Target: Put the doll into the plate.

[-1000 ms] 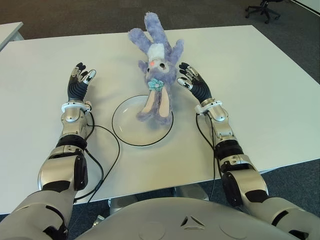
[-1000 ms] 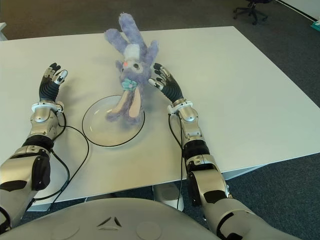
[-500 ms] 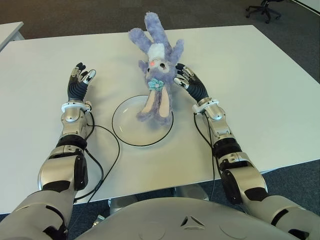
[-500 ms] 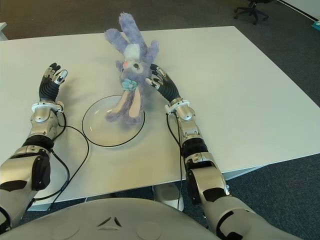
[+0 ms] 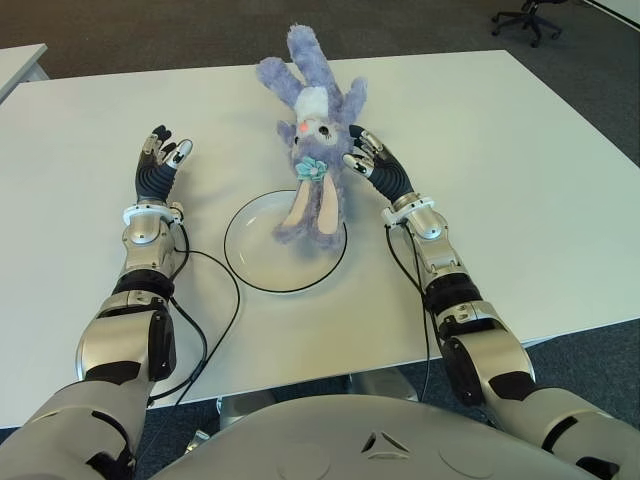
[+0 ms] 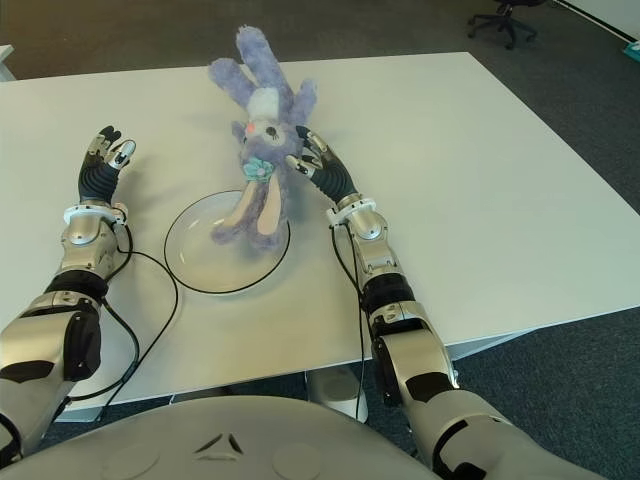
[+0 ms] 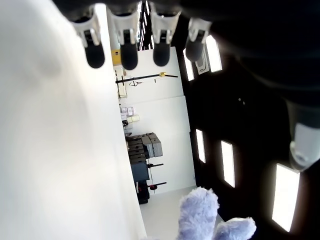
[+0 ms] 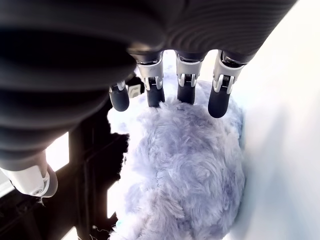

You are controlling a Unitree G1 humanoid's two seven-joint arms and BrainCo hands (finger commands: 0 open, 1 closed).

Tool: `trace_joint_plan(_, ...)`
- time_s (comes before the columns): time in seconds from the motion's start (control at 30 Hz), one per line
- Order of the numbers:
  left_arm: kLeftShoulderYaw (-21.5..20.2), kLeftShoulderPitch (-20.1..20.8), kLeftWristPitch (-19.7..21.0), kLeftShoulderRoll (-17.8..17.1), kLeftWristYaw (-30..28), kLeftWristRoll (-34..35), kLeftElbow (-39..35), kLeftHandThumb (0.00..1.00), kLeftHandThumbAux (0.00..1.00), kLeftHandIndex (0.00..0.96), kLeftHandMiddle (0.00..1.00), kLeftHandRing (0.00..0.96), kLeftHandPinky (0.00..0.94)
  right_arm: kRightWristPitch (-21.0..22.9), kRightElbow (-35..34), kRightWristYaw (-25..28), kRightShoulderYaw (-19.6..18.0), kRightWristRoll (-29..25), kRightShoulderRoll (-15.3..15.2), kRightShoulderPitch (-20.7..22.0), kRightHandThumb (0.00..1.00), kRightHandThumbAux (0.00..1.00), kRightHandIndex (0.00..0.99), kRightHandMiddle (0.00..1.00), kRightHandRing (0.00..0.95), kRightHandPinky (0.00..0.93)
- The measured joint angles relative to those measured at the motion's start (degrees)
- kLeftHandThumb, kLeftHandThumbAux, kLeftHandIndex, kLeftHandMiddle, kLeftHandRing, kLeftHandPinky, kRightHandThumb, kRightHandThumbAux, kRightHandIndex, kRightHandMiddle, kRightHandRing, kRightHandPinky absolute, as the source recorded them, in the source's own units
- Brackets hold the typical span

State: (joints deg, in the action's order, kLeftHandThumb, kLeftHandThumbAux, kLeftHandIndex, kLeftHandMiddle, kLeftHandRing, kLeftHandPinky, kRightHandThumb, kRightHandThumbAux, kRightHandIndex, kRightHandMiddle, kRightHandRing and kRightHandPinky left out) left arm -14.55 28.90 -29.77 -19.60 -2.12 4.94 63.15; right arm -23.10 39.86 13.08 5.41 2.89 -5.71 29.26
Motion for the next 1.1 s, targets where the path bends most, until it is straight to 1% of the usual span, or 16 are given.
trace_joint_plan(0.4, 0.0, 0.0, 0.2, 0.2, 0.0, 0.1, 0.0, 0.0, 0.479, 0.002, 0.094, 0.103, 0.123, -0.3, 0.2, -0.1, 0.3, 0.1, -0.3, 0.2, 0.37, 0.467, 0.034, 0.0, 0.025, 0.1)
trace_joint_plan(0.7, -0.1, 0.0, 0.6, 0.2, 0.0, 0.1, 0.0, 0.0, 0.487, 0.016, 0.096, 0.102, 0.111, -0.3, 0.1, -0.4, 0.6, 0.6, -0.5, 0.3, 0.397, 0.473, 0.033, 0.0, 0.026, 0.105)
trace_joint_plan(0.8, -0.1, 0.0, 0.6, 0.2, 0.0, 0.2, 0.0, 0.0, 0.487, 0.016, 0.098, 0.106, 0.128, -0.3, 0.0, -0.5, 0.7, 1.1, -0.6, 0.3, 0.405, 0.472, 0.034, 0.0, 0.028, 0.106)
trace_joint_plan(0.87, -0.1, 0.0, 0.6, 0.2, 0.0, 0.2, 0.0, 0.0, 0.488, 0.016, 0.096, 0.103, 0.11, -0.3, -0.1, -0.6, 0.8, 1.3, -0.7, 0.3, 0.409, 0.472, 0.034, 0.0, 0.028, 0.105)
trace_joint_plan(1.1, -0.1, 0.0, 0.6, 0.2, 0.0, 0.2, -0.1, 0.0, 0.49, 0.015, 0.089, 0.094, 0.101, -0.3, -0.9, -0.8, 0.9, 1.4, -0.7, 0.1, 0.413, 0.473, 0.033, 0.0, 0.027, 0.106)
